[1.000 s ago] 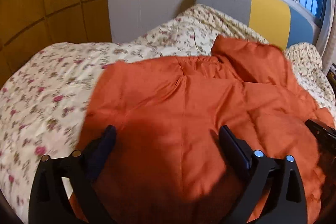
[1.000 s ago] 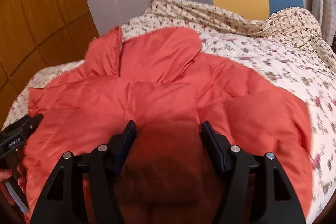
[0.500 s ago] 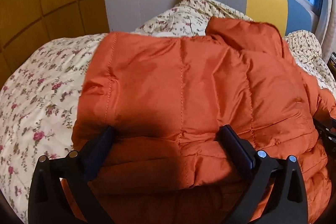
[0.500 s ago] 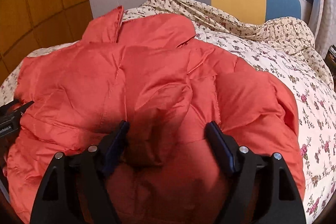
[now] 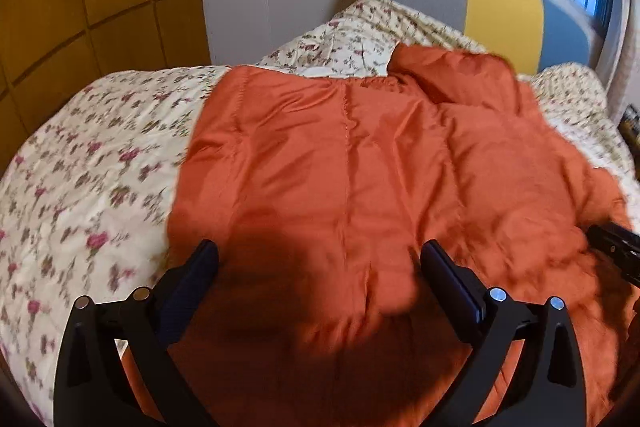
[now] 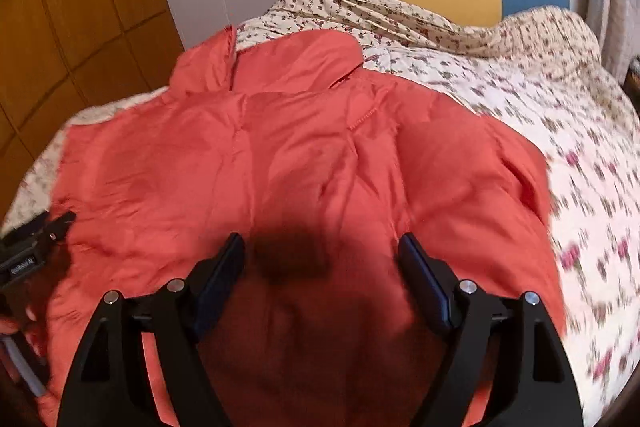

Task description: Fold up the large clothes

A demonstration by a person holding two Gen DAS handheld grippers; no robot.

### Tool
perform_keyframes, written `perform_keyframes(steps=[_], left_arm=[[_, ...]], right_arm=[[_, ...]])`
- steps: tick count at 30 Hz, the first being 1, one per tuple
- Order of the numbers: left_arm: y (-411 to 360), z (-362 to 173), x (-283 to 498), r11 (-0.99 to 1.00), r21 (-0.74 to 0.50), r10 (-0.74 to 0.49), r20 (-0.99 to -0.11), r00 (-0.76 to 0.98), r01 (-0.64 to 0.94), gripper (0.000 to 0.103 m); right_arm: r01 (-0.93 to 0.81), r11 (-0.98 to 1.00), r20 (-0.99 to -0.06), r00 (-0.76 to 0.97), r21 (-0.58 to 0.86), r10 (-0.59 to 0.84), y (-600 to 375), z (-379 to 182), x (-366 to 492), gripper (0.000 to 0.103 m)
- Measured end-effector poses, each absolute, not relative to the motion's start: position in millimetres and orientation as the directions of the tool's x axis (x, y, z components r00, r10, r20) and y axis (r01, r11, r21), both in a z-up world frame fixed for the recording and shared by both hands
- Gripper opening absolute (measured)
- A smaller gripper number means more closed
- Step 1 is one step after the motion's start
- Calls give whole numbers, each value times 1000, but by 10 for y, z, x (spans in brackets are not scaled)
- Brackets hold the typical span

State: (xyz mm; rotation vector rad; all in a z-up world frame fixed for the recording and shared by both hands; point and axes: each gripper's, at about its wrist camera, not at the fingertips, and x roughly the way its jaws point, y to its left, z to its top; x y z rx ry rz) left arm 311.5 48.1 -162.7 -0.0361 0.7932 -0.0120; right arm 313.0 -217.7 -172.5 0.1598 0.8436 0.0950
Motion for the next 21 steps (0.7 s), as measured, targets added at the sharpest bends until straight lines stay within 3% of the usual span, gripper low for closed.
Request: perform_keyframes(steps=[8, 15, 21], left_arm=[[854, -1637, 2413, 995, -105, -75, -729, 681, -3, 100], [1195, -1625, 1804, 995, -78, -12, -726, 688, -65, 100], [1549, -1689, 1418, 981, -151, -25, -727, 686, -125, 100]], right_arm=[[30, 967, -742, 648, 252, 173, -2570, -1540, 2214, 72], [162, 939, -758, 639, 304, 134, -3180, -1638, 1270, 66], [221, 918, -779, 613, 329, 131, -3498, -1741, 642, 66]])
